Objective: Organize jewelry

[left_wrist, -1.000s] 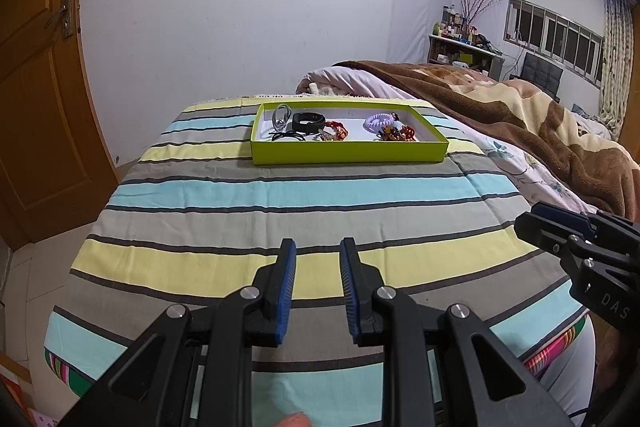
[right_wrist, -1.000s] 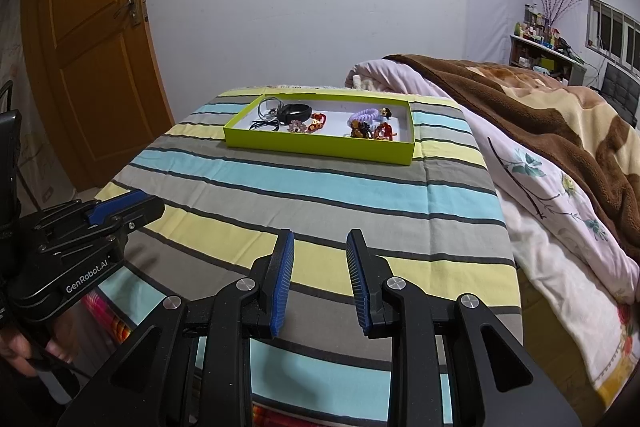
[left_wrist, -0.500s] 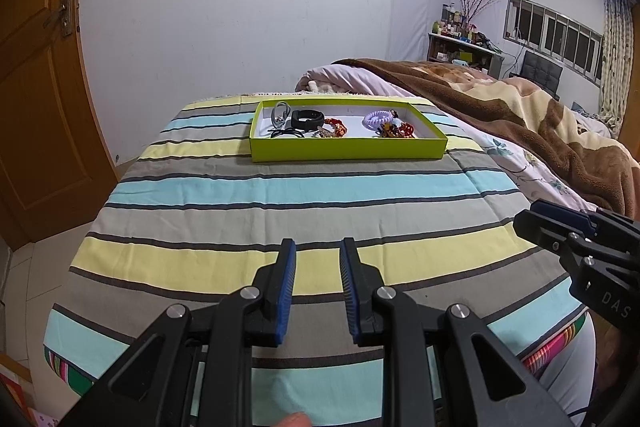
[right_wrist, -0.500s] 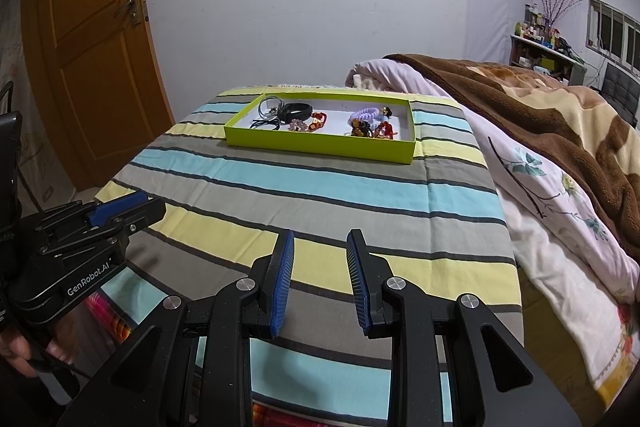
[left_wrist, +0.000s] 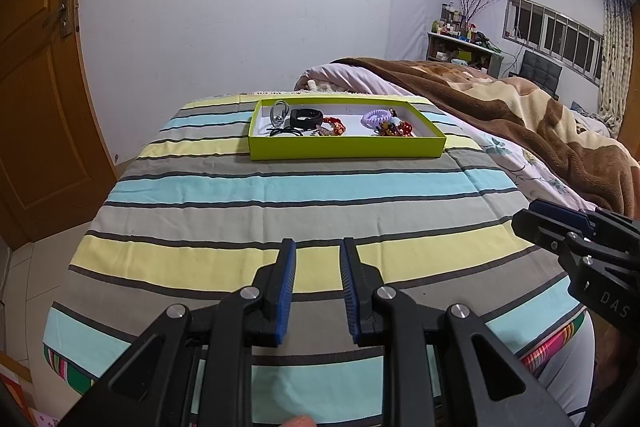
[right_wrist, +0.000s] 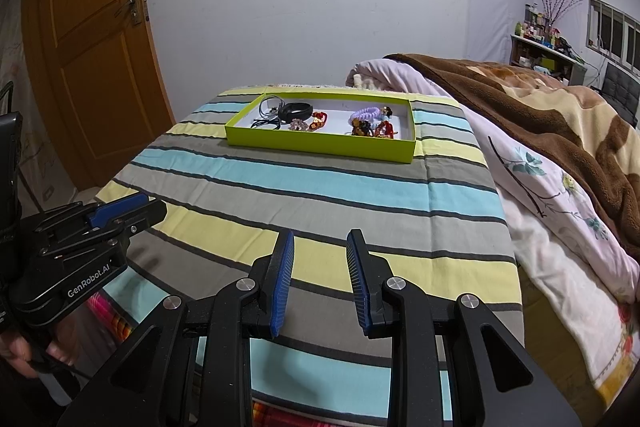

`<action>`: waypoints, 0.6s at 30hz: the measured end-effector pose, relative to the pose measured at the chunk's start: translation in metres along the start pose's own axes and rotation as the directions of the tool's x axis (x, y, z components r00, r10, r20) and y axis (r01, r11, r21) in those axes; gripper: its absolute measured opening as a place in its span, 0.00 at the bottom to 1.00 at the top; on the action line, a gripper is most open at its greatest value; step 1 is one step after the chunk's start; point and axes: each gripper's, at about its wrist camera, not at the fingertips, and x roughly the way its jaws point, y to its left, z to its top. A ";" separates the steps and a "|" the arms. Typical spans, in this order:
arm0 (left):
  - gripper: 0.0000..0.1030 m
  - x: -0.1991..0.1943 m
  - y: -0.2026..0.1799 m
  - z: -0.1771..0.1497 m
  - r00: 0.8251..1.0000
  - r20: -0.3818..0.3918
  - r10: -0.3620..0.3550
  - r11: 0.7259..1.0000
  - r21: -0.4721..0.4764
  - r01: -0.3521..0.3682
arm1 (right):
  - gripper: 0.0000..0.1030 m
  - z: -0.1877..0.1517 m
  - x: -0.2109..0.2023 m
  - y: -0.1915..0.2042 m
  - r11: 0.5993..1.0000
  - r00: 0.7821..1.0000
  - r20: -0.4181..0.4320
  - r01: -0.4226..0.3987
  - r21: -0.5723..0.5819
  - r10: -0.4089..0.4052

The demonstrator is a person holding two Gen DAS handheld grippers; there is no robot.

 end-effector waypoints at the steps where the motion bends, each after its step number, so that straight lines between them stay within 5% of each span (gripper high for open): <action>1: 0.23 -0.001 -0.001 -0.001 1.000 0.000 0.001 1.000 0.000 -0.001 | 0.27 0.000 0.000 0.000 1.000 1.000 0.000 -0.001 0.000 0.001; 18: 0.23 -0.002 -0.001 -0.002 1.000 0.001 0.012 1.000 0.007 -0.012 | 0.27 -0.001 -0.001 0.000 1.000 1.000 0.002 -0.001 -0.002 0.001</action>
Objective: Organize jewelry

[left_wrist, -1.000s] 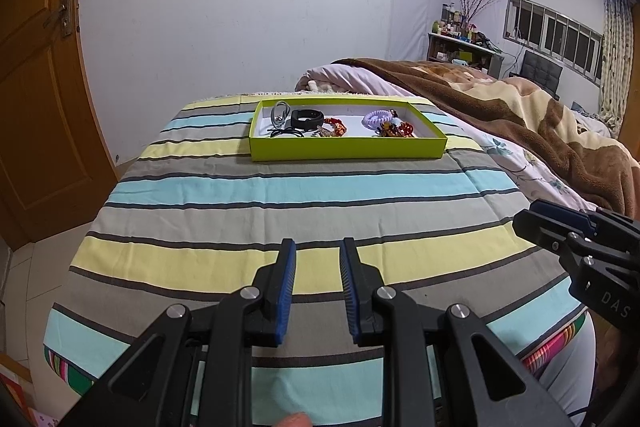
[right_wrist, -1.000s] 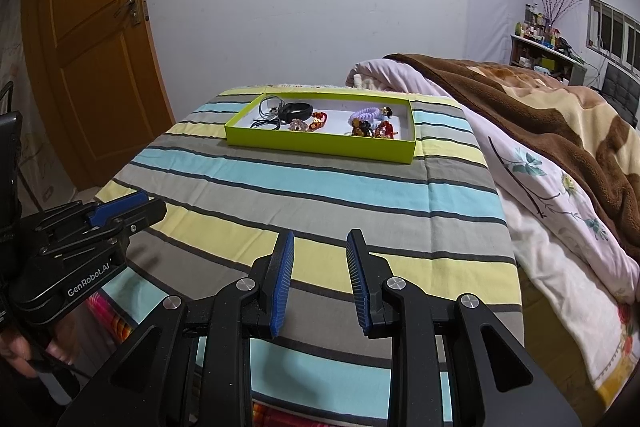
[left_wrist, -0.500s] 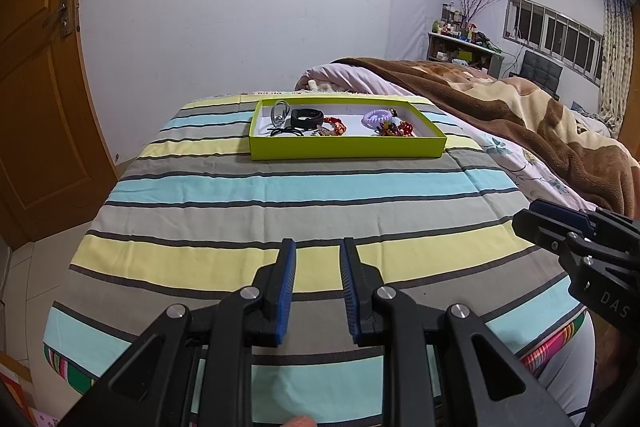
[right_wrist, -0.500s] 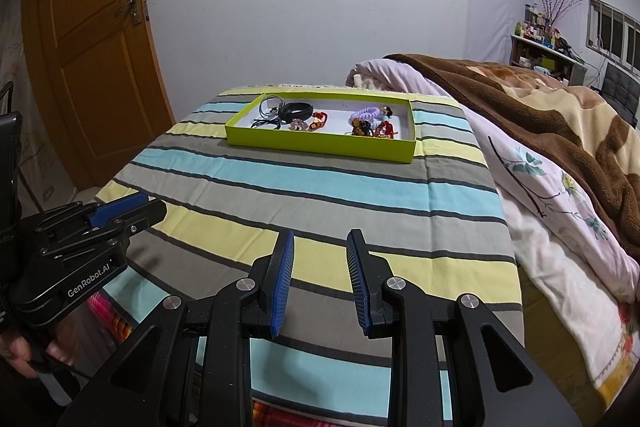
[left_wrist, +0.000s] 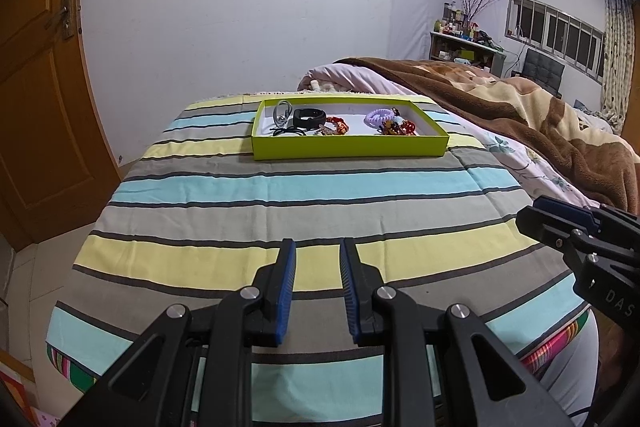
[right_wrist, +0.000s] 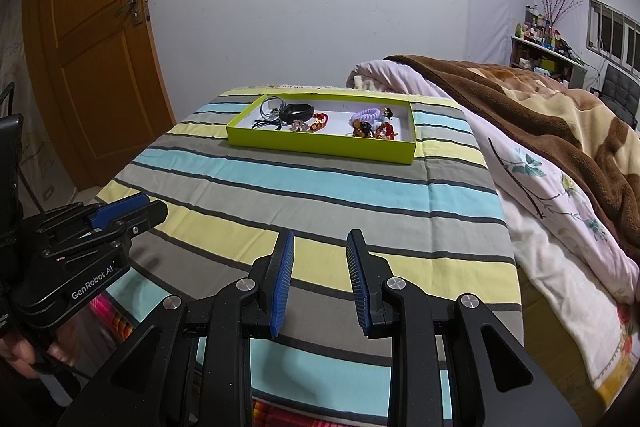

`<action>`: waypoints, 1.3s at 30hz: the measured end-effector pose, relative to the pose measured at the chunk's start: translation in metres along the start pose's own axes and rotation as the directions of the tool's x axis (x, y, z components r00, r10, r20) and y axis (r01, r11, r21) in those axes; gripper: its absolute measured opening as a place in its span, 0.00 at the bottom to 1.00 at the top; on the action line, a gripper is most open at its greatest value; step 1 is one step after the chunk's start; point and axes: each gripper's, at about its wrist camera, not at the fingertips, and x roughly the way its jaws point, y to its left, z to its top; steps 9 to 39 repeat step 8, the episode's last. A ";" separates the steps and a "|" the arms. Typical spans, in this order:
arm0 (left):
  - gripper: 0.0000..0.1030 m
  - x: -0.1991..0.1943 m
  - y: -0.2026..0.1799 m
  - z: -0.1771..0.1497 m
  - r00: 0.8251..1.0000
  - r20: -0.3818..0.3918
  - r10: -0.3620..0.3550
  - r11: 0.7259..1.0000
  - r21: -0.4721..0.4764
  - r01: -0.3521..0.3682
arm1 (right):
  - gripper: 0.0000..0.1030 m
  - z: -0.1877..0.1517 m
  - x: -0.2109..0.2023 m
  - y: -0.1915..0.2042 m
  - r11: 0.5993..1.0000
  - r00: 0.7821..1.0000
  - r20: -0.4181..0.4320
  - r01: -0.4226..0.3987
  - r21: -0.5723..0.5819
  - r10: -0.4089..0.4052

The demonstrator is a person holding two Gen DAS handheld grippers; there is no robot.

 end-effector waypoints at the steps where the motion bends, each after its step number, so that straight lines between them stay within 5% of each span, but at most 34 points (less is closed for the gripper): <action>1: 0.23 0.000 0.000 0.000 1.000 0.001 -0.001 1.000 0.000 0.001 | 0.27 0.000 0.000 0.000 1.000 1.000 0.000 0.000 -0.001 0.000; 39: 0.23 -0.002 0.002 0.001 1.000 0.011 0.000 1.000 -0.013 0.000 | 0.27 0.000 0.000 0.000 1.000 1.000 0.002 0.001 0.000 -0.001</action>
